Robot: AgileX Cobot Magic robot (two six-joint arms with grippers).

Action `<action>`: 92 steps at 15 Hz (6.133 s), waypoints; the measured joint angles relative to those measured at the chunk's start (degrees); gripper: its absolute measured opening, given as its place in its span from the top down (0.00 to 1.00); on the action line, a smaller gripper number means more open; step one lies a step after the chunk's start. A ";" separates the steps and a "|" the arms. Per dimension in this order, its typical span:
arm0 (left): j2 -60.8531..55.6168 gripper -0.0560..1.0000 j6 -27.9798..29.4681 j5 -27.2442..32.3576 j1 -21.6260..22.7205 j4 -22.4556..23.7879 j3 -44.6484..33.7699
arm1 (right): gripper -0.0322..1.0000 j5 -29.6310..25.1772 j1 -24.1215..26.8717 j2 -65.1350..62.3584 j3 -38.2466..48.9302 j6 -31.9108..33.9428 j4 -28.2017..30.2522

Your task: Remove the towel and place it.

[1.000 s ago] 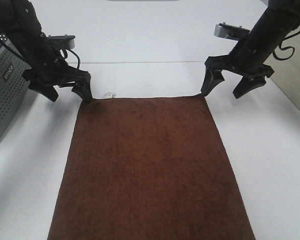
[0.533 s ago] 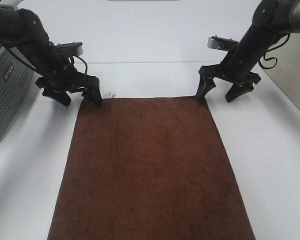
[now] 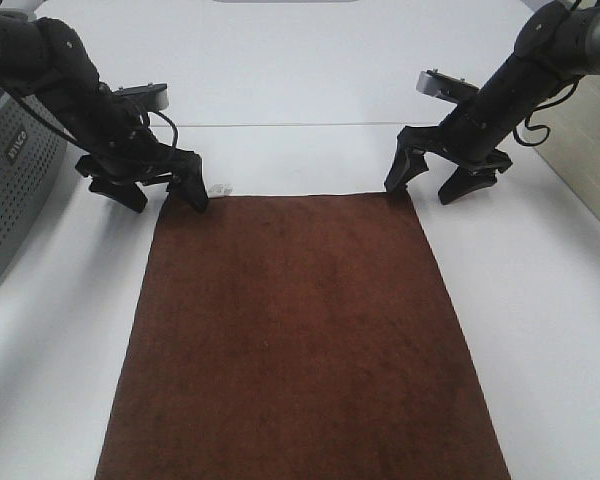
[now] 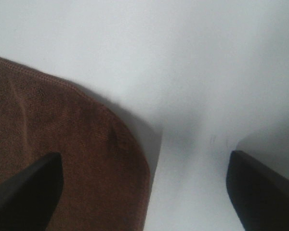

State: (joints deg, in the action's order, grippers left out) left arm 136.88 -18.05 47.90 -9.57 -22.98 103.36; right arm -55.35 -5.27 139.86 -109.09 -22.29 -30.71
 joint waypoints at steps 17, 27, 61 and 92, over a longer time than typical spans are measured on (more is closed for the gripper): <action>0.74 0.94 -1.89 -4.87 -1.60 -4.35 -0.11 | 0.96 7.28 -6.65 0.06 0.23 2.98 9.11; 0.80 0.95 -5.79 -6.47 -1.60 -4.35 -0.11 | 0.96 8.08 -6.65 0.06 -0.23 2.98 10.49; 6.59 0.95 -14.09 -45.09 -1.78 -1.49 8.65 | 0.96 43.09 -6.65 7.51 -11.63 -1.15 10.31; -11.69 0.03 2.75 -6.25 0.00 11.06 16.39 | 0.20 6.93 -1.83 -15.70 -11.75 10.60 14.73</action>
State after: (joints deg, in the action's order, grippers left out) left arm 125.19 -15.30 41.65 -9.57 -11.92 119.75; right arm -48.41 -7.10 124.16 -120.84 -11.69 -15.99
